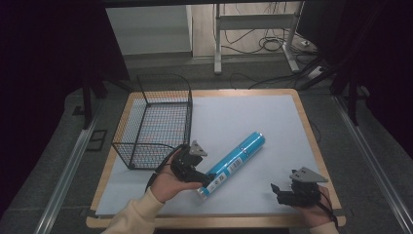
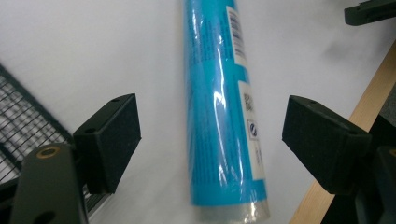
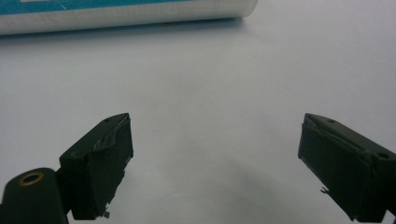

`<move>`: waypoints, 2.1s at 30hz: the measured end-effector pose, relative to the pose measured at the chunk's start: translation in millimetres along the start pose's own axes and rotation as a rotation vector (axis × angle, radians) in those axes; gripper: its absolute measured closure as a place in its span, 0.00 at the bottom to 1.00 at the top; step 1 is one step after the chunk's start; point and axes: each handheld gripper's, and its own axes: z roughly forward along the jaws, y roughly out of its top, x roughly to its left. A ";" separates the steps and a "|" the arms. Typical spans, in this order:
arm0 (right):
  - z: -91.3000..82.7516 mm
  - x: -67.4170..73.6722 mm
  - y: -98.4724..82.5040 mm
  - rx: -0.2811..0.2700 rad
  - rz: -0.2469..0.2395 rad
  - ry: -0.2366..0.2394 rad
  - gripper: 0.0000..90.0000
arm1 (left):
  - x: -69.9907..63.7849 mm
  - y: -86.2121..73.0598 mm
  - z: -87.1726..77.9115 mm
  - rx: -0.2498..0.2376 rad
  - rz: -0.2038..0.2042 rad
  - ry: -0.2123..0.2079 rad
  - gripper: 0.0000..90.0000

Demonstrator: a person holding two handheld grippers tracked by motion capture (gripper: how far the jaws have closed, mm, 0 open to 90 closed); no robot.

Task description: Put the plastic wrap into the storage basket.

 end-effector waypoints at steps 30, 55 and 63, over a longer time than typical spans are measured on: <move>0.6 0.5 -0.8 0.002 -0.020 -0.010 0.12 | -12.4 50.4 51.0 0.162 0.029 -0.031 0.20; 1.8 0.0 -0.9 0.004 -0.015 -0.005 0.12 | -4.5 70.7 102.4 0.248 0.035 -0.032 0.21; 2.2 -0.4 -1.0 0.007 -0.016 -0.004 0.12 | 0.6 73.4 122.4 0.305 0.014 -0.037 0.20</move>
